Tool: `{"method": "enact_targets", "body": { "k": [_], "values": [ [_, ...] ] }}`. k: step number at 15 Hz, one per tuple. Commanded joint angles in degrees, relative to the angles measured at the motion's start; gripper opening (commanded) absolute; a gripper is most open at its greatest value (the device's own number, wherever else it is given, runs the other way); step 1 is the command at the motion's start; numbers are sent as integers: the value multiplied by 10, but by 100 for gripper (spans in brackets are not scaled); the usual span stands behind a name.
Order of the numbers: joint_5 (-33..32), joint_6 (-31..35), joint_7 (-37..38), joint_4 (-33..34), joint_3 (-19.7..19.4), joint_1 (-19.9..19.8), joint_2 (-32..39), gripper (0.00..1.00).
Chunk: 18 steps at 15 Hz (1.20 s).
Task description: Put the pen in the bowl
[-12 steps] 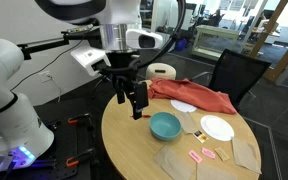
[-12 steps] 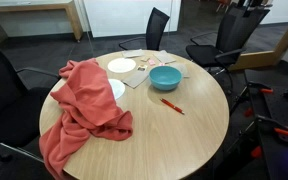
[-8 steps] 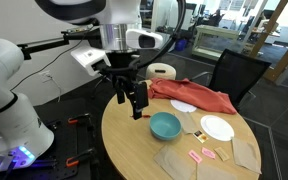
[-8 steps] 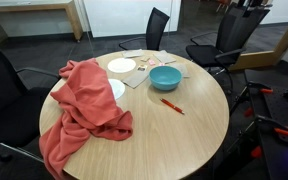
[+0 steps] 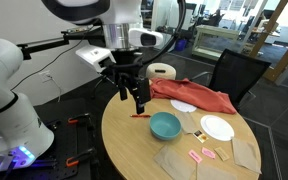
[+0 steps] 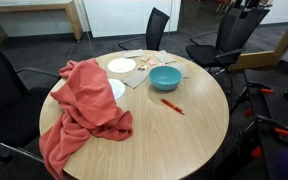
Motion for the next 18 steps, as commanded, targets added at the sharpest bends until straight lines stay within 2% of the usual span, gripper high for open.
{"method": "enact_targets", "body": {
  "k": [1,6,10,14,18],
  "values": [
    [28,49,65,15,47,35,56,100],
    [58,107,199,31,136,76,142,100],
    [59,171,305,43,176,81,224,100],
    [36,256,400,56,184,76,313,100],
    [23,329,466,90,162,94,411,100]
  ]
}}
